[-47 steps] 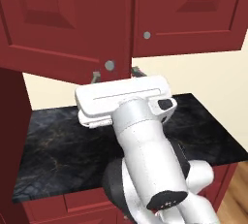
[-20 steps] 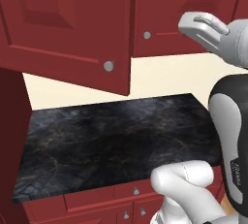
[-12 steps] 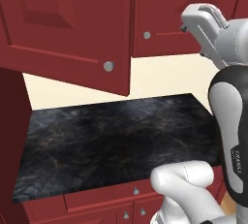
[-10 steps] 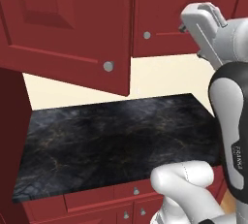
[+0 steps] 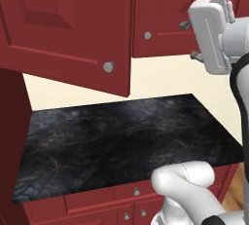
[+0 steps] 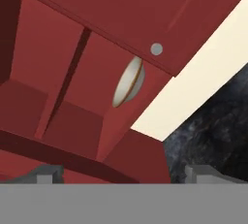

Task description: Move the bowls from the cabinet to the plates on the dining table.

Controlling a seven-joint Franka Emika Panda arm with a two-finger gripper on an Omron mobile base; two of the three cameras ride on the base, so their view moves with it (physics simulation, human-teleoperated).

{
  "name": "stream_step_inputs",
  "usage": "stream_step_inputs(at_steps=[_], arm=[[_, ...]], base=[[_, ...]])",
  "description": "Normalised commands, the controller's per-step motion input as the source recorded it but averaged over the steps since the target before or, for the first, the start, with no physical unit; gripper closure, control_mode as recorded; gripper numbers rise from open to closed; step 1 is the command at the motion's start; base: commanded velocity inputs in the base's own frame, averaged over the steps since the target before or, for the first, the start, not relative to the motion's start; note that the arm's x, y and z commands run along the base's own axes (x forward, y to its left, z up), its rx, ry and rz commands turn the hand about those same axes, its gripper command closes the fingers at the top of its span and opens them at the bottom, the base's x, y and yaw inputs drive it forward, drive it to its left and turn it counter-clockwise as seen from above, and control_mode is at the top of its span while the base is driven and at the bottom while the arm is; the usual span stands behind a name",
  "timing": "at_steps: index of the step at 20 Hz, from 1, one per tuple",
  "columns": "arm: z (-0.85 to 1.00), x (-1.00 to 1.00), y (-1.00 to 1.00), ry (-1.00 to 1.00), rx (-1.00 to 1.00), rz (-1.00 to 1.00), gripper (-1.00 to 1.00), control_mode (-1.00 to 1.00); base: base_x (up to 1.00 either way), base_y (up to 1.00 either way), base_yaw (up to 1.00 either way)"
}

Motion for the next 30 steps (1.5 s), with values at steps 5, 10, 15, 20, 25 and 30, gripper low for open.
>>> stream_step_inputs(at_steps=[5,10,15,20,25,30], arm=[[-0.23,0.22,0.16,0.0,0.04,0.15,-1.0,-1.0],[0.0,0.12,-0.02,0.0,0.0,0.01,-1.0,-1.0],[0.0,0.29,-0.02,0.0,0.0,0.0,-1.0,-1.0],[-0.06,0.6,0.4,0.0,0.0,0.0,-1.0,-1.0],[-0.07,0.65,0.36,0.0,0.0,0.0,-1.0,-1.0],[-0.02,0.44,0.3,0.07,0.01,0.1,-1.0,-1.0]], base=[[0.0,0.0,0.0],[0.0,0.0,0.0],[0.0,0.0,0.0],[0.0,0.0,0.0],[0.0,0.0,0.0],[0.0,0.0,0.0]])
